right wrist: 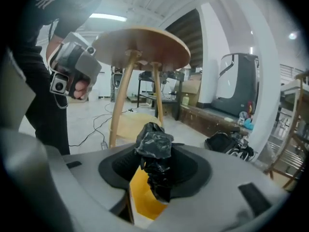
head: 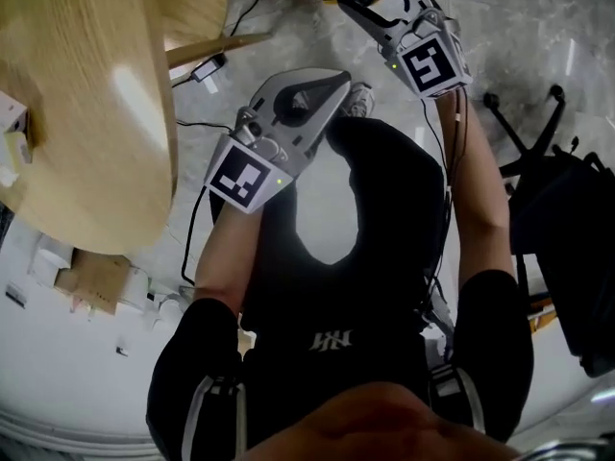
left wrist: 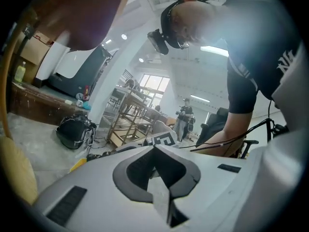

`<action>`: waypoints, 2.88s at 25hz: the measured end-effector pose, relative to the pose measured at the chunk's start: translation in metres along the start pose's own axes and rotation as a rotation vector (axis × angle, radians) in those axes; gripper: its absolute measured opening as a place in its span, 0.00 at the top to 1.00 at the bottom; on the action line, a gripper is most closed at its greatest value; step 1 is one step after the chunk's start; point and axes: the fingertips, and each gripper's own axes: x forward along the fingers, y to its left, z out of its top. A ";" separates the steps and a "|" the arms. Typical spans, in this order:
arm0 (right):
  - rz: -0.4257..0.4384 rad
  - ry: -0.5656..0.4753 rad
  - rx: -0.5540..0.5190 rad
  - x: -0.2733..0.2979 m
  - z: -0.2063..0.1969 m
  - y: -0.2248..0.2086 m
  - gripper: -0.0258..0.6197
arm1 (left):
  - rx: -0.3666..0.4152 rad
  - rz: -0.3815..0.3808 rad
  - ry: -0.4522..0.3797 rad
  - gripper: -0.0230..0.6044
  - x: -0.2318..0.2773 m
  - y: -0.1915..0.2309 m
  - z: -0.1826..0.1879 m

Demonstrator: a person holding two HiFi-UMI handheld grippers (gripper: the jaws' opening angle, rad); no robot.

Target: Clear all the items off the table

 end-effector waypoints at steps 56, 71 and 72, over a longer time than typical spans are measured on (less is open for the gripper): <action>-0.327 -0.676 0.326 -0.387 0.654 0.144 0.95 | 0.232 0.211 -0.441 0.94 -0.567 -0.120 0.467; -0.025 -0.715 0.336 -0.276 0.701 0.221 0.95 | 0.114 0.302 -0.404 0.94 -0.600 -0.103 0.419; -0.019 -0.698 0.333 -0.269 0.699 0.225 0.95 | 0.116 0.298 -0.398 0.94 -0.597 -0.103 0.419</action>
